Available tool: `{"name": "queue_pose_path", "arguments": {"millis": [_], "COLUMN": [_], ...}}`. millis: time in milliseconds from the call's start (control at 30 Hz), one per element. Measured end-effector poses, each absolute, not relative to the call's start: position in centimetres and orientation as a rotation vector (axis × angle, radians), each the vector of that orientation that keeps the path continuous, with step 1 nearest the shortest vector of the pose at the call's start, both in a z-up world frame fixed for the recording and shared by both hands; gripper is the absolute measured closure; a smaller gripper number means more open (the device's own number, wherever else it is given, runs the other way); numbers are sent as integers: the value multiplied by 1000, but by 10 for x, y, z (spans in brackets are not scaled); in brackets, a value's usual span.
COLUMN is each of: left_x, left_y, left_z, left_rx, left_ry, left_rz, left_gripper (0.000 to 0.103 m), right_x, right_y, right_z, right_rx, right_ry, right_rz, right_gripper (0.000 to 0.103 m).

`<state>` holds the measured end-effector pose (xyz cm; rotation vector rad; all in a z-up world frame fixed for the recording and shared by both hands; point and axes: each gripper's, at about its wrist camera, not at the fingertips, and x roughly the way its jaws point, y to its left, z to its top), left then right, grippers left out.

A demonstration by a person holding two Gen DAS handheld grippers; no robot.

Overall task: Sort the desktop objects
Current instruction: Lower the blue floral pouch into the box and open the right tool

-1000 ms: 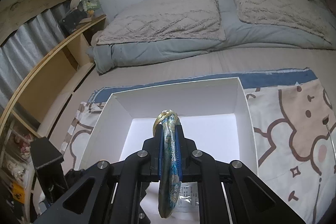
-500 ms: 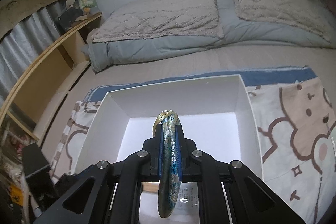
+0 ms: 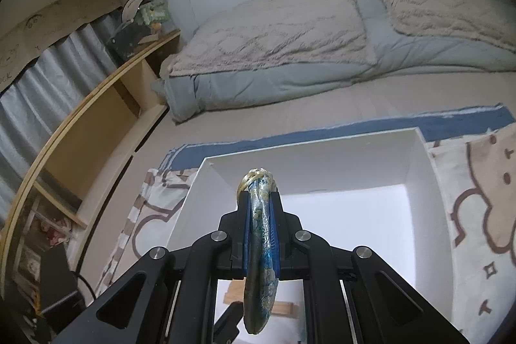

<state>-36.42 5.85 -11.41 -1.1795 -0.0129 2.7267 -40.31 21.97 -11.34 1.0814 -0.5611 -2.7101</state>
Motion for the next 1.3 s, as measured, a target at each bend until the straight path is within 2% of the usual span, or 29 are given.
{"name": "queue_pose_path", "arguments": {"millis": [133,433,633,700,733,767,1300], "left_x": [-364,-366,-367,-366,-365,-365,-350], "left_y": [57,57,60,61,61,61,60], "left_z": [-114,-120,-121,-120,-119,-119,-103], "left_rx": [-1174,-1180,-1184,-1176,-1173,-1170,-1126], "left_ry": [-2,-1,-22,-17,-13,-12,-12], "left_rz": [2724,2710,2703,2705,2706,2708,2725], "left_gripper": [0,0,0,0,0,0,0], "right_x": [-415,-426,-424,-422,-419,-417,-389], "right_y": [219,236,243,245,245,246,248], "right_z": [-130,-167,-174,-169,-165,-163,-133], "right_rx": [1131,1304,1396,1377,1349,1329,1252], "right_ry": [-638,-646,-512,-495,-488,-491,-524], "right_rz": [-2632,-2623,-2716,-2741,-2759,-2763,-2724], "right_gripper": [92,92,91,61,19,4,4]}}
